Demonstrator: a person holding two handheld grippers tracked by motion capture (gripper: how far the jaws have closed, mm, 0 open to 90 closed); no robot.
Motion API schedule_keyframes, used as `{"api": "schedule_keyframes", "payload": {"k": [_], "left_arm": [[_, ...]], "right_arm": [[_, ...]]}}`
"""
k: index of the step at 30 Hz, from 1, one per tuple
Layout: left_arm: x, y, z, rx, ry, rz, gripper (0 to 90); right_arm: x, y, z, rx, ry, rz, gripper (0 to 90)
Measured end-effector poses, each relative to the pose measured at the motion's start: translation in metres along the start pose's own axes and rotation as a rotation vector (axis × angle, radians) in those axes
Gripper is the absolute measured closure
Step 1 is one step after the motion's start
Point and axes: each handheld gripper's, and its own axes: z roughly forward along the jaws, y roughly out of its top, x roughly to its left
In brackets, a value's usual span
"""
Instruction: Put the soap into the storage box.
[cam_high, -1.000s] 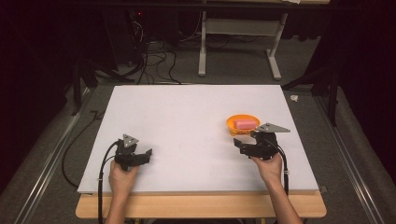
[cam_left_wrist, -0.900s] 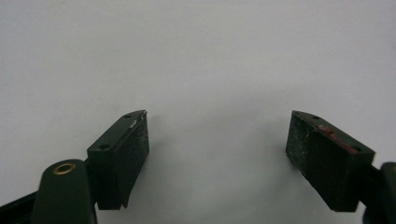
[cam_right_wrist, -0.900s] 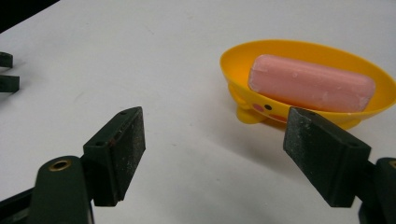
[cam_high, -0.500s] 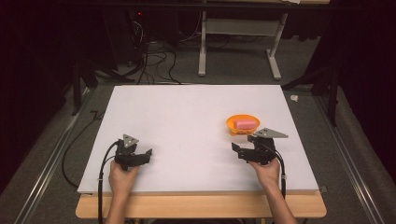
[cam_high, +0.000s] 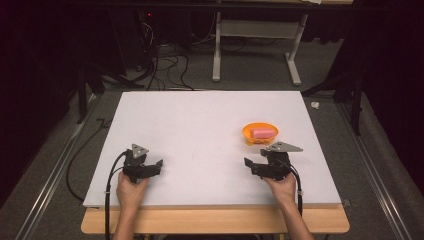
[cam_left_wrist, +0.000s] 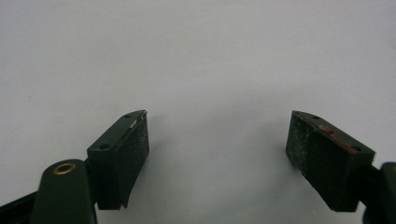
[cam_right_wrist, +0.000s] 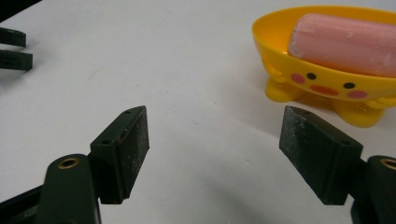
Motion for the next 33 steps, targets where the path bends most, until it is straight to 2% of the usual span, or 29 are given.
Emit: {"api": "schedule_keyframes", "payload": {"k": [14,33], "left_arm": [[0.000,0.000,0.000,-0.001,0.001,0.000,21.8],[0.000,0.000,0.000,-0.003,0.001,0.001,21.8]], "right_arm": [[0.010,-0.007,0.016,0.055,-0.005,-0.050,25.6],[0.010,-0.019,0.043,0.149,-0.080,-0.120,24.6]]}}
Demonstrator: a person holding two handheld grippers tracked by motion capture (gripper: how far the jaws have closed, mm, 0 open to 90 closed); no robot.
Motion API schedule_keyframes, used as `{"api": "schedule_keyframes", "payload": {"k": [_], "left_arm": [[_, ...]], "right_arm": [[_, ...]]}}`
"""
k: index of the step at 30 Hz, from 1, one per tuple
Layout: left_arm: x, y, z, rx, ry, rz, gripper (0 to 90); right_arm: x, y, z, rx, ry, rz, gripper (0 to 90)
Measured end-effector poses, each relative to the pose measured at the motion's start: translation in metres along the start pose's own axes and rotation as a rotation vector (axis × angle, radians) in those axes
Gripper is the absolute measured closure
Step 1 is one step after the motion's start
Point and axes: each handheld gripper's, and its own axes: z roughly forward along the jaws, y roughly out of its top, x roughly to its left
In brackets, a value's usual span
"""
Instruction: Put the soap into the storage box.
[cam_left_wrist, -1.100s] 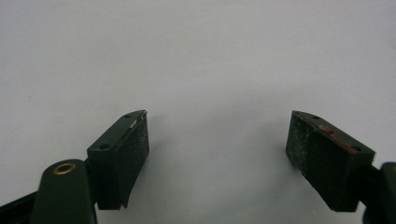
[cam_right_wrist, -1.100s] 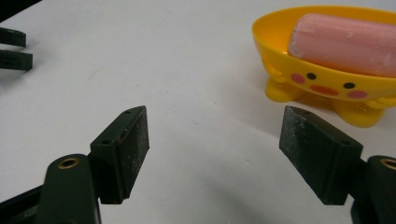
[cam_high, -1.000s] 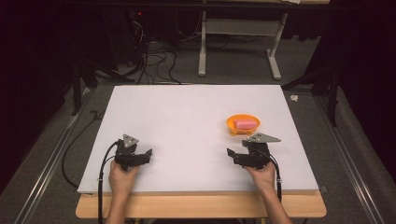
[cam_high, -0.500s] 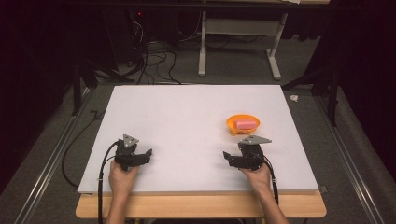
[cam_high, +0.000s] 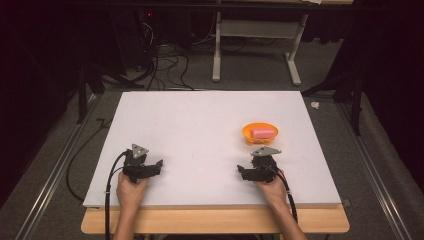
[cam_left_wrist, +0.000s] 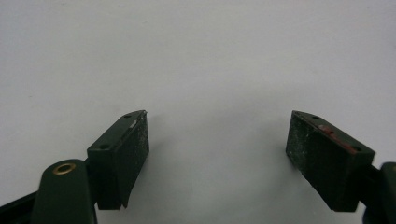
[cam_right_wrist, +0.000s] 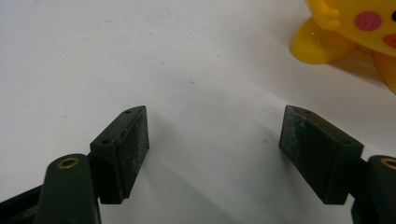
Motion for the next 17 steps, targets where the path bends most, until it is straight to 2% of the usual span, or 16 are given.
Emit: {"api": "schedule_keyframes", "payload": {"k": [6,17], "left_arm": [[0.0000,0.0000,0.0000,0.000,0.000,0.000,21.8],[0.0000,0.0000,0.0000,0.000,-0.001,-0.003,21.8]], "right_arm": [[0.0017,-0.0004,0.0008,0.002,-0.011,-0.016,23.8],[0.0016,-0.0006,0.0009,0.001,-0.007,-0.013,23.1]]}}
